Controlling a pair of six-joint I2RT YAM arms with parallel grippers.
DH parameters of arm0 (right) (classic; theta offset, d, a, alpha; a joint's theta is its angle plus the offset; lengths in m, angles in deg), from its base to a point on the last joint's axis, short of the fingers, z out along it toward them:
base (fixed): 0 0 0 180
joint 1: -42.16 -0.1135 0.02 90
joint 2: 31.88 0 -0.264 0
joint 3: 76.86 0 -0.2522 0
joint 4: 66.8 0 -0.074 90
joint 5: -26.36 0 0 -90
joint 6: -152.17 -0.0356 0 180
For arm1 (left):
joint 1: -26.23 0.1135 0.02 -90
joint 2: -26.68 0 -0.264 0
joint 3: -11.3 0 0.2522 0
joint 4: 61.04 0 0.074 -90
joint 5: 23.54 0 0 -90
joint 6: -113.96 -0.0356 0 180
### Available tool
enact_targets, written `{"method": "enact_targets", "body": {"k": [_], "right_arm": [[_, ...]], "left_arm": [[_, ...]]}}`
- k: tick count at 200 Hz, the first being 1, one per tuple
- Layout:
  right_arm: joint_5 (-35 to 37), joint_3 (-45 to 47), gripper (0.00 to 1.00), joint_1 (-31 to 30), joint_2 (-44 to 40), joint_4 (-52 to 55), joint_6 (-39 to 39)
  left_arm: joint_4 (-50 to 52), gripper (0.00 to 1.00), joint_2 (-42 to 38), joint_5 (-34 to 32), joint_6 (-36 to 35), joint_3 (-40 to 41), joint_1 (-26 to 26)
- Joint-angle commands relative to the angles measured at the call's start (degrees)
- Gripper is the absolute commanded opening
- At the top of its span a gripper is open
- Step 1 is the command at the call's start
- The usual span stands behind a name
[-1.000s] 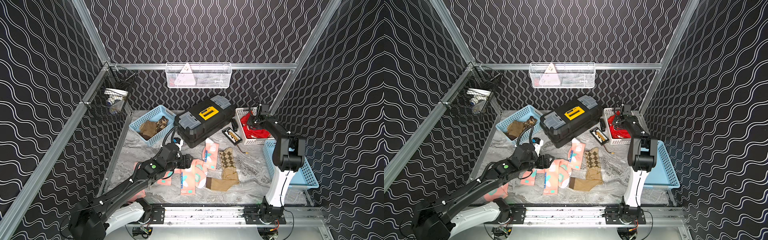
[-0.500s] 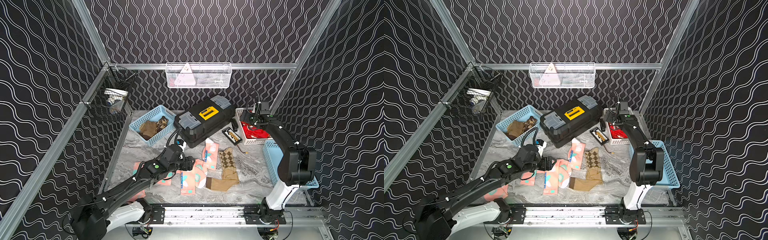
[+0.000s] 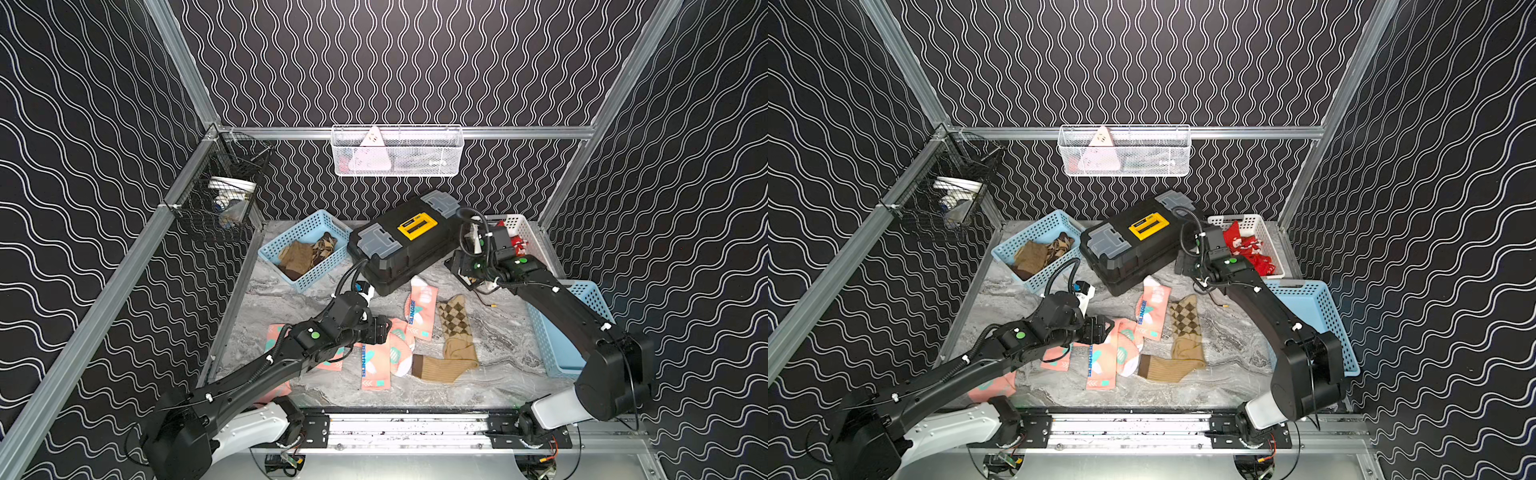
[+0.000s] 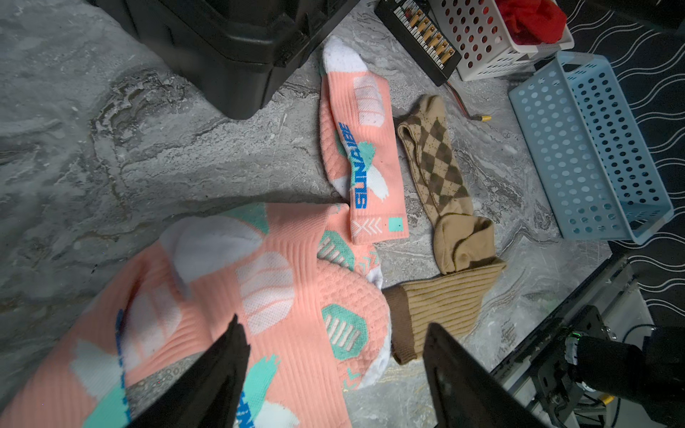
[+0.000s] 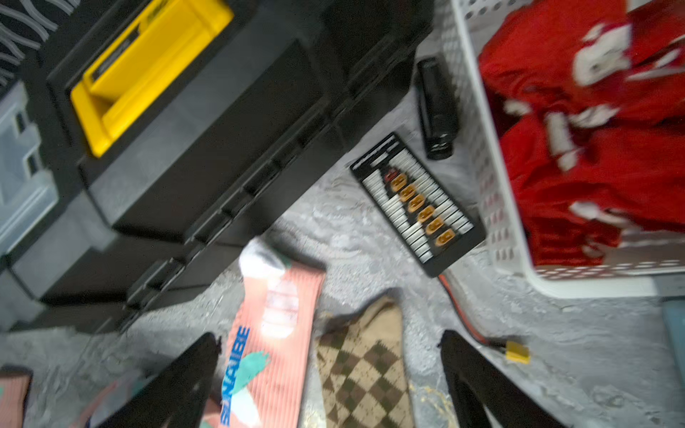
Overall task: Sort the socks into the basket by color
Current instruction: Place the sock in the bin, then pick up the sock at the center of the board.
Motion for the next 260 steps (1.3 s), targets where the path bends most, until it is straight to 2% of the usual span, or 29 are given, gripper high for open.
{"method": "enact_targets", "body": {"k": [1,42,94,213,260], "right_arm": [[1.3,2.9,0.94,-3.1,-1.5,2.3,-1.0],[2.1,10.8,0.93,-10.5,-1.7,1.0,-2.5],[4.6,13.8,0.93,-17.7,3.1,-1.7,-3.9],[7.0,13.7,0.92,-19.3,11.5,-8.2,-4.5],[7.5,11.4,0.90,-19.7,10.0,-8.6,-3.8]], "left_arm": [[0.2,0.78,-0.7,-1.1,-0.7,0.6,-0.1],[0.5,0.78,-0.7,-1.8,-0.8,0.9,-0.2],[0.6,0.79,-0.4,-2.2,-0.9,0.9,-0.2],[1.5,0.79,-1.2,-2.6,-0.8,1.0,-0.3],[2.2,0.79,-1.4,-2.5,-0.8,0.0,-0.3]]}}
